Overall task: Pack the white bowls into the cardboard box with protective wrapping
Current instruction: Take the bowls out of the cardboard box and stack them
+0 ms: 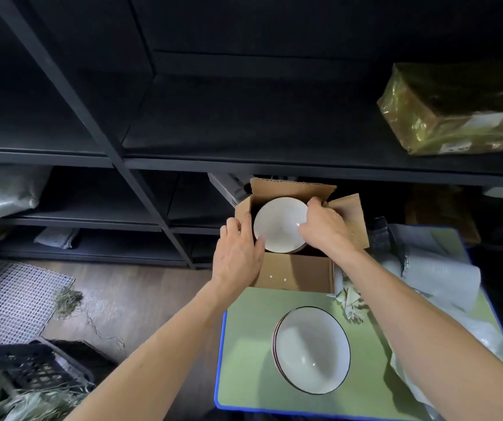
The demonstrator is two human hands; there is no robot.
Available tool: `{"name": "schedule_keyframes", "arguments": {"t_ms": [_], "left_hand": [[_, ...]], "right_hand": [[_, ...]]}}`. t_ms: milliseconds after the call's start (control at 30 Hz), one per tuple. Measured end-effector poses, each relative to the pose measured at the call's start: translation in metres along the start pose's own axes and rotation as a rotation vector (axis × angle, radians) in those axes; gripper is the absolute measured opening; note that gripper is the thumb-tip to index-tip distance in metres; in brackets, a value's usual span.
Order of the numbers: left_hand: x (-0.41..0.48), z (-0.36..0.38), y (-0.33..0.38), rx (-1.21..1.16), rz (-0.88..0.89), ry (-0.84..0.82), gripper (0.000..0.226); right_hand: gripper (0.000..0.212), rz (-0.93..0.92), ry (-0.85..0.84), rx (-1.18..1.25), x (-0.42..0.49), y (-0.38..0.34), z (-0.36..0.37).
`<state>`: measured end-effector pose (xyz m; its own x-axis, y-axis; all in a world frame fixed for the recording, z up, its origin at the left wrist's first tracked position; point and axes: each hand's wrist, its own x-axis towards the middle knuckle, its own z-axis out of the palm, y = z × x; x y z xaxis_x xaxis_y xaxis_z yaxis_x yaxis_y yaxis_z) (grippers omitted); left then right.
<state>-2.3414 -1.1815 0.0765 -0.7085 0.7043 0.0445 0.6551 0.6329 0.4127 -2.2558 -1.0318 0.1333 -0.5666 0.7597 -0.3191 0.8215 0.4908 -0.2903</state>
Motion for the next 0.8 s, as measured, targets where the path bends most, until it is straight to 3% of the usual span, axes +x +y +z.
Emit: {"name": "schedule_keyframes", "arguments": {"t_ms": [167,367,600,800], "left_hand": [[0.000,-0.015,0.006,-0.152,0.000,0.033,0.037],[-0.012,-0.052,0.029,-0.427,0.010,-0.024,0.031],[-0.050,-0.071,0.041,-0.434,-0.053,-0.132,0.020],[-0.096,-0.068,0.043,-0.372,-0.001,-0.206,0.020]], "right_hand": [[0.037,-0.056,0.099,0.040,-0.025,0.003,-0.024],[0.041,-0.096,0.138,0.193,-0.057,0.015,-0.042],[0.040,-0.118,0.115,0.259,-0.111,0.036,-0.048],[0.040,-0.062,0.071,0.233,-0.157,0.065,-0.026]]}}
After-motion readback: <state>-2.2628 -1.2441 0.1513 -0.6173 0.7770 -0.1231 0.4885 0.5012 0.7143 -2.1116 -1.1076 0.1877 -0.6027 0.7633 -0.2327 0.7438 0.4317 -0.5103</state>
